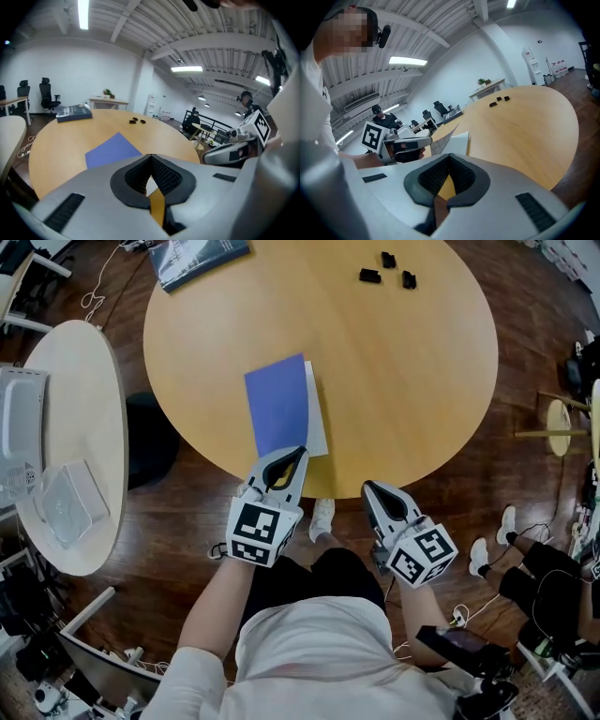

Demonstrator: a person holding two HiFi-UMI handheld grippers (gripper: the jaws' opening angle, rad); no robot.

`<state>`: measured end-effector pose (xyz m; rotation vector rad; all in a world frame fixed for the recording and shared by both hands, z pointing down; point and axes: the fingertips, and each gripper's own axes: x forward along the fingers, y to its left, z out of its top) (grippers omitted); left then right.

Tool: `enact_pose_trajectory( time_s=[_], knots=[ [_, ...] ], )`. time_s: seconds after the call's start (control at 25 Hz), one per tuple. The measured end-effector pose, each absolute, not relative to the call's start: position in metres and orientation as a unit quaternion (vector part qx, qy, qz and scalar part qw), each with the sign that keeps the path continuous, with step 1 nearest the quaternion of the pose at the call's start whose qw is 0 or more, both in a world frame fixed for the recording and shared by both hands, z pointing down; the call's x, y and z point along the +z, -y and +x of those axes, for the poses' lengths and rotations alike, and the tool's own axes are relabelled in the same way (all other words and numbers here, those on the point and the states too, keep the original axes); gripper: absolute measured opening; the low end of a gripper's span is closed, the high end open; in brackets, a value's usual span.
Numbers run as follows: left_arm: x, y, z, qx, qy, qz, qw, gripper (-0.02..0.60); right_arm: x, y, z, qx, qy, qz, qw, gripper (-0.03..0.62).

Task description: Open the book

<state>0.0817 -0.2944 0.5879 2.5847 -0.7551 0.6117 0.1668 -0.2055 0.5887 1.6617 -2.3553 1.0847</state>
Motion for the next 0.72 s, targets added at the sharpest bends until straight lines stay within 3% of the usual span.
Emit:
enact_pose_trajectory(
  time_s=[0.36,0.72],
  knots=[
    [0.562,0.312,-0.034,0.15,0.377,0.883,0.236,0.009,0.578,0.224,0.124,0.341,0.788,0.511,0.042,-0.009],
    [0.616,0.334,-0.134,0.167,0.452,0.833,0.273,0.011,0.574,0.236,0.088,0.334,0.792,0.51,0.047,-0.009]
  ],
)
